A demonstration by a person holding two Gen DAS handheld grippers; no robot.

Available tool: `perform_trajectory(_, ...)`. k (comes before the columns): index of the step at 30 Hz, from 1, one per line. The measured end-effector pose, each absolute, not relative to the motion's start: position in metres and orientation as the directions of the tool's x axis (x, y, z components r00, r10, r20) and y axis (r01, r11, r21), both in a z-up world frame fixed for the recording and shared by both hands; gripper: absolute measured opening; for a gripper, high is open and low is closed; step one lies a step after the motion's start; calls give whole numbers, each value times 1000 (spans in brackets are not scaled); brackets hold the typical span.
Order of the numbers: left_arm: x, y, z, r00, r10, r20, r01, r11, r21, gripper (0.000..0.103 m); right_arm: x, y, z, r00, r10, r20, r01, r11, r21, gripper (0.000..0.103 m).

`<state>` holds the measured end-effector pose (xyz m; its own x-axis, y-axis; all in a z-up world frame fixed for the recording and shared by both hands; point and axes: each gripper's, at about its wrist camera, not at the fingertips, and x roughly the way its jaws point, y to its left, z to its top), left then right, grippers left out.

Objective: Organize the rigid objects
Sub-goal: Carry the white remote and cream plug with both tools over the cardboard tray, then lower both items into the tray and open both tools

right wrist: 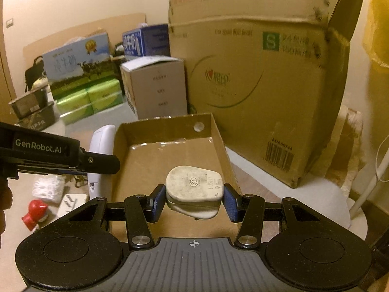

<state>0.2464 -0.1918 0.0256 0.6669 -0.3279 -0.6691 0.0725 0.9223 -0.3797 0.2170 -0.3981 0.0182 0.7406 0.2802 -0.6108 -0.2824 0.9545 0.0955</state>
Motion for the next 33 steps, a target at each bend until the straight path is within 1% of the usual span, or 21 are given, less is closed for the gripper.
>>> perform_trajectory(8,265,-189,6,638,-320,-701,54,926,-373,34,236,-396,5,728,280,-626,-288,953,92,50)
perform_trajectory(10,265,-185,6,650,-291,-702,39,935,-352,40,238,-394,3,725,279,-630,-287,953,91,50)
perform_trajectory(19,250,-169,14,677,-259,-689,57,952,-301,41,239,-383,2,711,279,-646,-288,953,94,50)
perform_trajectory(33,244,-163,14,676,-273,-685,72,949,-308,41,243,-375,-3,692,270,-669,-286,954,89,51)
